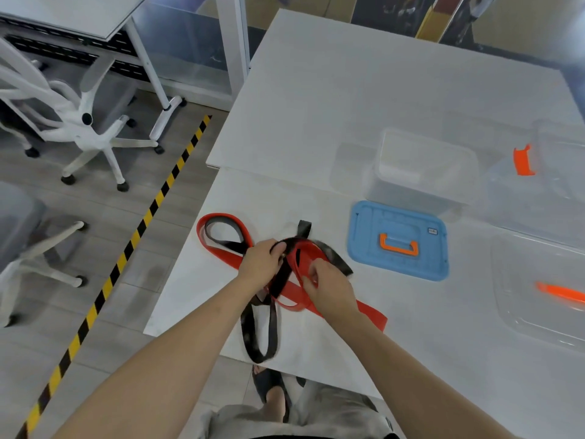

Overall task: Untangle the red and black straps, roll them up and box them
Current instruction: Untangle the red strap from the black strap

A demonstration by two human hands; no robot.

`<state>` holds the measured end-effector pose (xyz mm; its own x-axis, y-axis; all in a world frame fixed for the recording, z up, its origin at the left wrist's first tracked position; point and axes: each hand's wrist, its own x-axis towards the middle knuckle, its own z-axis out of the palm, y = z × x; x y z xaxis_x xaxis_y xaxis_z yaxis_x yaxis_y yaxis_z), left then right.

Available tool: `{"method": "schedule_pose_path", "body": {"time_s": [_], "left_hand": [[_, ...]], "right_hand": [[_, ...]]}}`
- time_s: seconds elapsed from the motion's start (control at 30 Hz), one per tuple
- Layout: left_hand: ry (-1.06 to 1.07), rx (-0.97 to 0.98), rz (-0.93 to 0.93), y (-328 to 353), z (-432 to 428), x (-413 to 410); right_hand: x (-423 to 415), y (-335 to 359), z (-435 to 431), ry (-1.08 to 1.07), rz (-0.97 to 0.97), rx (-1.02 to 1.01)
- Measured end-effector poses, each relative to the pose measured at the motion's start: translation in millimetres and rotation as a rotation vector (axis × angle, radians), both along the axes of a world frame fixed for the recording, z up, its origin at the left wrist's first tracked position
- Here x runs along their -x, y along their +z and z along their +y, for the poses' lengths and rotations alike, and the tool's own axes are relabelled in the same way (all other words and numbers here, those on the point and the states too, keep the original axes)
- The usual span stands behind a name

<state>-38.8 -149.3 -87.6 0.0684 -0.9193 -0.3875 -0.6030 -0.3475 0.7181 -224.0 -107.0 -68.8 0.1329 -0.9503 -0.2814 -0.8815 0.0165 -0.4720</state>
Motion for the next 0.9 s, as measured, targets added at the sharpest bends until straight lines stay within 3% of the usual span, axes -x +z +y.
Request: {"method": "schedule_pose_path", "body": {"time_s": [0.3,0.53,0.67,0.8,0.9], "left_hand": [[0.014,-0.102,-0.068,-1,-6,-27],[0.16,-0.062,-0.078,6,-6,-32],[0.237,-0.072,-0.062,11,-10,-35],[0.062,-0.073,-0.159,6,4,-31],[0.085,-0.048,-0.171,-1,14,-29]], "right_hand": [[-24,-33,-18,0.194,0.148,-0.051],[27,28,3,0.237,-0.144,0.053],[68,54,23,0.061,-0.134,0.041],[96,57,43,-0.127,-0.154,0.008],[103,44,55,-0.159,-0.059,-0.092]]}}
